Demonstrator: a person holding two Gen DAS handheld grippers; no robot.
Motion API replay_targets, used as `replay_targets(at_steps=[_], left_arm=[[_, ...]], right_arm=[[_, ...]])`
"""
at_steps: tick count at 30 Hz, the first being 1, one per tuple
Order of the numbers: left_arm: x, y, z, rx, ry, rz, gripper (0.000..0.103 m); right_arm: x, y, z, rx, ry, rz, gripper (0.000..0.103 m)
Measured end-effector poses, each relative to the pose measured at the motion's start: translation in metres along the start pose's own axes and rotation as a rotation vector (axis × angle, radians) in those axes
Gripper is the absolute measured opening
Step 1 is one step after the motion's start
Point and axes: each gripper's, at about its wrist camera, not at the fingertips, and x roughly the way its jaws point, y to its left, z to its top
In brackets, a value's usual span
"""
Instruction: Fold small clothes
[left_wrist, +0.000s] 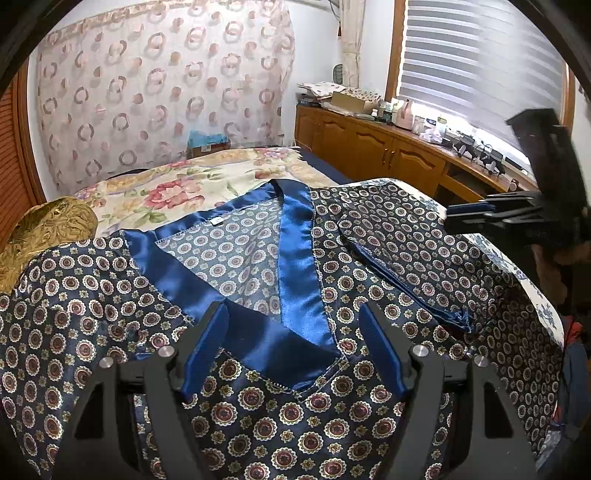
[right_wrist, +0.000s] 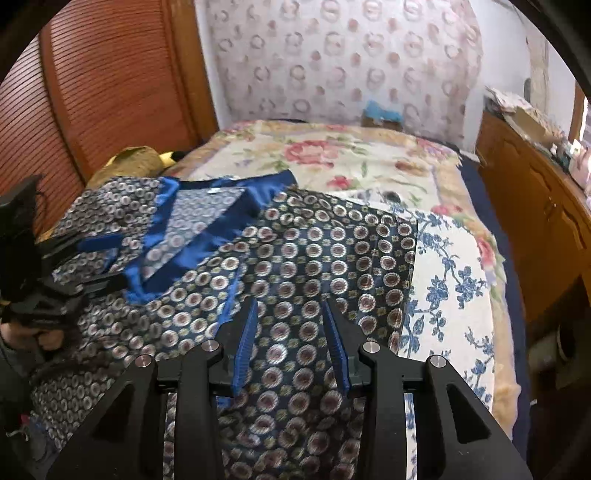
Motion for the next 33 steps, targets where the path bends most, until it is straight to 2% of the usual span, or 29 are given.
replay_targets(at_steps=[6, 9, 15, 23, 27, 31, 33], left_arm=[[-0.003, 0.003, 0.0, 0.0, -0.006, 0.006, 0.074], [-0.008, 0.007, 0.003, -0.012, -0.004, 0.016, 0.074], [-0.031, 0.031, 0.017, -0.046, -0.023, 0.077, 0.074], [-0.072, 0.1, 0.014, -0.157, -0.026, 0.239, 0.074], [-0.082, 0.138, 0.007, -0.219, 0.005, 0.331, 0.074], [-0.088, 0.159, 0.003, -0.239, 0.019, 0.385, 0.074], [-0.087, 0.167, 0.002, -0.246, 0.033, 0.383, 0.074]], right_arm=[[0.026, -0.011, 0.012, -0.002, 0.018, -0.051, 0.036], [0.03, -0.018, 0.014, 0.005, 0.013, -0.085, 0.046], [0.033, -0.04, 0.013, 0.01, 0.018, -0.137, 0.054], [0.045, -0.08, 0.012, 0.037, 0.051, -0.168, 0.059], [0.057, -0.091, 0.013, 0.051, 0.062, -0.158, 0.059], [0.068, -0.094, 0.014, 0.051, 0.074, -0.146, 0.06], [0.071, -0.093, 0.014, 0.044, 0.068, -0.145, 0.062]])
